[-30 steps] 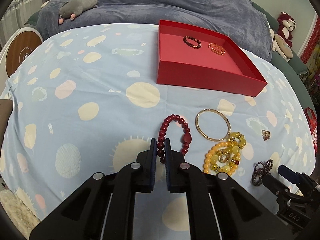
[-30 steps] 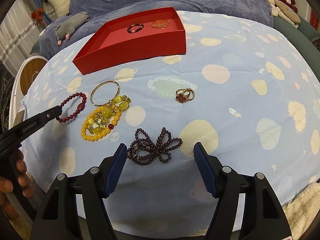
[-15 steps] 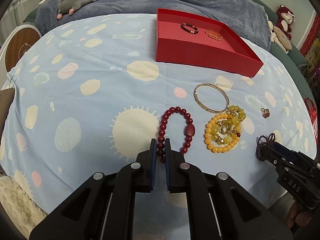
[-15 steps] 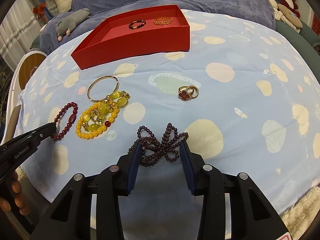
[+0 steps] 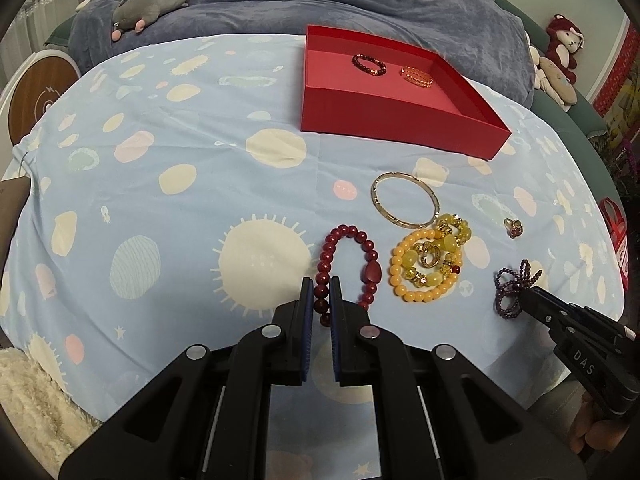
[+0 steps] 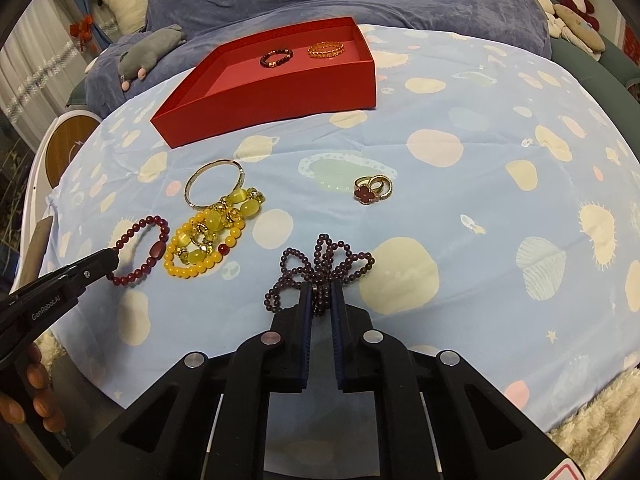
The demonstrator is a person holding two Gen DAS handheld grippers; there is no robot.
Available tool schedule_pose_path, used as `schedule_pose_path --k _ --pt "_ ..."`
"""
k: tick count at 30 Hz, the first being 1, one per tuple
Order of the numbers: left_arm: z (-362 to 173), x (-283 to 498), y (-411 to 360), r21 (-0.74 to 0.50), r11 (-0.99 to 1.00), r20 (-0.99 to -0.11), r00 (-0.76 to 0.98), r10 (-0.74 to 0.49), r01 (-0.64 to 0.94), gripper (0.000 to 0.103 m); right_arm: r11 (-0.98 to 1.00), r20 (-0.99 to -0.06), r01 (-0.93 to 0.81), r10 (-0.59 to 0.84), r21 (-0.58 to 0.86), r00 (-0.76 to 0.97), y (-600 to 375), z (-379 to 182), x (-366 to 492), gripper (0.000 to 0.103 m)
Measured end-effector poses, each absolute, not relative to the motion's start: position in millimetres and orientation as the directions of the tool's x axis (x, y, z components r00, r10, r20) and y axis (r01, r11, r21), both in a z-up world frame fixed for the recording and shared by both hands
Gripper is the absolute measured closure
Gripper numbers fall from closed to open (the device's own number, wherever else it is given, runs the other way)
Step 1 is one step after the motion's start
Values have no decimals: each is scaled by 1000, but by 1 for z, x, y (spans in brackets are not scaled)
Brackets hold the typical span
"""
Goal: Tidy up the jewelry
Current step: 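Close left tool on dark red bracelet while right tool grips purple bead strand, then carry both pieces into the red box and open both tools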
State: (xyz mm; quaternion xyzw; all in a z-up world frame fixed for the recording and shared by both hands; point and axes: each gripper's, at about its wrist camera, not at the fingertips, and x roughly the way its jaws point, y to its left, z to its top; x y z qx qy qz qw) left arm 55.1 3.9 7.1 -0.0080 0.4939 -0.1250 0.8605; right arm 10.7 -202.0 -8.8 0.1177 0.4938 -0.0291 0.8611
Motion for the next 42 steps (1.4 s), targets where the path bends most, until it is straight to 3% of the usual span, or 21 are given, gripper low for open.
schedule_pose_path --k 23,34,42 --pt "80 63 -19 -186 935 -770 546 -330 303 95 957 -766 114 138 266 628 -204 58 23 95" --pt "124 137 -55 -209 904 -699 590 -404 372 95 963 -709 63 148 263 690 -219 98 101 95" --pt "130 212 -86 -226 896 -673 603 -428 383 95 969 -710 65 127 237 693 -230 93 180 95"
